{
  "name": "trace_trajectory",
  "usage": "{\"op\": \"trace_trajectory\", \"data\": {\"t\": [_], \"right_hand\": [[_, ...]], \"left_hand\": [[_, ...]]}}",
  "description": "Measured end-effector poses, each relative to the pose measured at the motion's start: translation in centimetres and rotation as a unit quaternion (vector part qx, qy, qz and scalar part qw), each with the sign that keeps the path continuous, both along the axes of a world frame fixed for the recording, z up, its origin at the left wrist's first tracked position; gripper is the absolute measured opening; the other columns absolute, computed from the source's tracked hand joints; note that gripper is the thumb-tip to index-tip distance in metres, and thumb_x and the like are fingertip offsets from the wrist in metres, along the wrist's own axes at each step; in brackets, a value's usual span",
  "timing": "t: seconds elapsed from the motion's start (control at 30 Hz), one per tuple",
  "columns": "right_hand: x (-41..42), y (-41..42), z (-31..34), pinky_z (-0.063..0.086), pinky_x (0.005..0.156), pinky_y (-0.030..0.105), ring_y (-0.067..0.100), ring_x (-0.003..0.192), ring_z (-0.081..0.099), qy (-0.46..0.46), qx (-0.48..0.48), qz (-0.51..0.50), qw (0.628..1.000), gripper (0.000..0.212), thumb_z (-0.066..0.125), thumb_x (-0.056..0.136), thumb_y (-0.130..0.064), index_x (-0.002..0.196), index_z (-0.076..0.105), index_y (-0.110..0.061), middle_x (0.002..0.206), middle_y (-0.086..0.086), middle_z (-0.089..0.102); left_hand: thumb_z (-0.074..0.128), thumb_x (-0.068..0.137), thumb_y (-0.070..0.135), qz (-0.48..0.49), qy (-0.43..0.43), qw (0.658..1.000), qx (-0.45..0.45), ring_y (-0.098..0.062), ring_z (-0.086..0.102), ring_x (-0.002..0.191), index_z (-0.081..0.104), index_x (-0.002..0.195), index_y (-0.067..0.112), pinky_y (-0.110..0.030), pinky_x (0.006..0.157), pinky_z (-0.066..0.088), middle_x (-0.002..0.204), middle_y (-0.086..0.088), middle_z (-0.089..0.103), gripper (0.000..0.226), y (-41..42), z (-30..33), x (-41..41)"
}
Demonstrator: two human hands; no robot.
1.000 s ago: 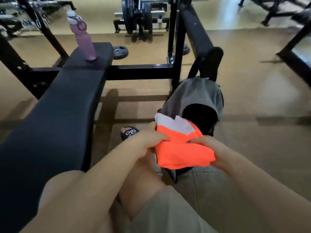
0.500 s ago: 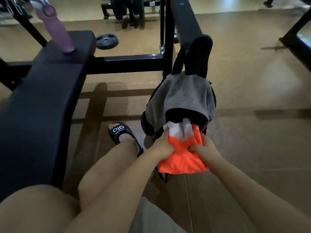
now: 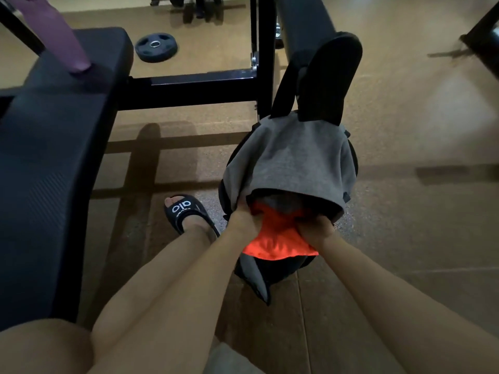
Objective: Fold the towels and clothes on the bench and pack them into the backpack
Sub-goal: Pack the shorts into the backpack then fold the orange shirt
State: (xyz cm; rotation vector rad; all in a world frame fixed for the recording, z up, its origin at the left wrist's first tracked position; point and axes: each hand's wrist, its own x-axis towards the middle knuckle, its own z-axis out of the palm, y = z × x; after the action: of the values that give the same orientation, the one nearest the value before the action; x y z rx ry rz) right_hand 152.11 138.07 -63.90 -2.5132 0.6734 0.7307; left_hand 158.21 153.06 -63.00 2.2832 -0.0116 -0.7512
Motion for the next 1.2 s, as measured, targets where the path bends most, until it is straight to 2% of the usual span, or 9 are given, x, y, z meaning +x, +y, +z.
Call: {"op": "trace_trajectory", "data": {"t": [0.07, 0.13, 0.27, 0.43, 0.63, 0.8, 0.93, 1.07, 1.2], "right_hand": [[0.1, 0.0, -0.6, 0.046, 0.099, 0.036, 0.033, 0.129, 0.053, -0.003, -0.027, 0.049, 0.998, 0.041, 0.028, 0.107, -0.014, 0.136, 0.055, -0.005, 0.139, 0.018, 0.055], [0.4, 0.5, -0.8, 0.046, 0.095, 0.036, 0.035, 0.124, 0.056, -0.052, 0.013, -0.029, 0.998, 0.037, 0.037, 0.105, -0.017, 0.133, 0.055, -0.003, 0.134, 0.021, 0.058], [0.5, 1.4, -0.3, 0.048, 0.086, 0.043, 0.044, 0.106, 0.063, -0.179, 0.026, -0.107, 0.978, 0.04, 0.051, 0.101, -0.025, 0.129, 0.049, 0.003, 0.112, 0.028, 0.066], [1.0, 0.8, -1.2, 0.05, 0.089, 0.036, 0.034, 0.117, 0.062, -0.041, -0.045, -0.015, 0.998, 0.036, 0.041, 0.106, -0.027, 0.13, 0.058, -0.006, 0.125, 0.02, 0.064], [0.8, 0.8, -1.6, 0.051, 0.093, 0.037, 0.032, 0.121, 0.06, -0.018, -0.09, 0.04, 0.995, 0.037, 0.037, 0.107, -0.026, 0.134, 0.055, -0.01, 0.132, 0.016, 0.061], [-0.5, 2.4, 0.3, 0.048, 0.099, 0.037, 0.03, 0.126, 0.053, -0.119, -0.112, 0.056, 0.985, 0.048, 0.047, 0.099, -0.029, 0.146, 0.042, -0.017, 0.141, 0.013, 0.049], [-0.6, 4.3, 3.6, 0.04, 0.106, 0.041, 0.036, 0.137, 0.039, -0.156, -0.078, 0.087, 0.981, 0.052, 0.045, 0.098, -0.034, 0.147, 0.037, -0.019, 0.15, 0.016, 0.038], [-1.4, 5.9, 8.9, 0.048, 0.095, 0.039, 0.036, 0.117, 0.056, -0.225, -0.011, 0.094, 0.97, 0.04, 0.048, 0.094, -0.022, 0.133, 0.053, -0.014, 0.128, 0.017, 0.059], [-2.7, 7.2, 14.1, 0.052, 0.088, 0.04, 0.032, 0.101, 0.063, -0.289, 0.071, 0.06, 0.953, 0.027, 0.047, 0.092, -0.015, 0.109, 0.067, -0.01, 0.107, 0.012, 0.07]], "left_hand": [[0.059, 0.076, 0.033, -0.015, -0.009, 1.0, -0.004, -0.039, 0.059, 0.122, 0.018, 0.161, 0.014, -0.038, 0.101, 0.046, 0.135, -0.023, 0.06, 0.097, 0.5, -1.8, -0.2], [0.063, 0.085, 0.023, -0.036, -0.017, 0.999, 0.008, -0.037, 0.06, 0.122, 0.029, 0.157, 0.009, -0.03, 0.098, 0.044, 0.135, -0.022, 0.061, 0.081, 0.6, -2.3, -0.8], [0.059, 0.097, 0.003, -0.039, -0.045, 0.998, -0.019, -0.03, 0.058, 0.123, 0.043, 0.149, 0.005, 0.005, 0.068, 0.036, 0.136, -0.014, 0.058, 0.055, 0.2, -1.7, -0.2], [0.05, 0.085, 0.025, -0.11, -0.072, 0.99, 0.041, -0.037, 0.05, 0.13, 0.039, 0.154, 0.01, -0.033, 0.102, 0.042, 0.144, -0.021, 0.052, 0.071, 0.1, -3.3, 0.4], [0.039, 0.086, 0.047, -0.236, 0.036, 0.961, 0.138, -0.04, 0.043, 0.132, 0.053, 0.132, 0.011, -0.039, 0.106, 0.038, 0.14, -0.018, 0.052, 0.06, 0.0, -3.9, -0.3], [0.05, 0.102, 0.037, -0.278, 0.049, 0.947, 0.154, -0.038, 0.026, 0.149, 0.022, 0.161, 0.022, -0.041, 0.118, 0.032, 0.164, -0.018, 0.022, 0.067, 0.9, -0.4, -1.3], [0.056, 0.1, 0.034, -0.305, -0.009, 0.945, 0.12, -0.033, 0.052, 0.133, 0.05, 0.145, 0.016, -0.031, 0.097, 0.044, 0.146, -0.014, 0.054, 0.049, 1.4, 5.6, -2.2], [0.056, 0.096, 0.023, -0.243, -0.1, 0.961, 0.09, -0.032, 0.063, 0.11, 0.061, 0.107, 0.01, -0.03, 0.079, 0.045, 0.115, -0.014, 0.068, 0.018, 3.7, 11.6, -2.9], [0.056, 0.099, 0.02, -0.17, -0.171, 0.97, 0.041, -0.017, 0.058, 0.108, 0.061, 0.129, 0.017, -0.029, 0.089, 0.047, 0.122, 0.0, 0.065, 0.031, 6.8, 17.0, -3.7]]}}
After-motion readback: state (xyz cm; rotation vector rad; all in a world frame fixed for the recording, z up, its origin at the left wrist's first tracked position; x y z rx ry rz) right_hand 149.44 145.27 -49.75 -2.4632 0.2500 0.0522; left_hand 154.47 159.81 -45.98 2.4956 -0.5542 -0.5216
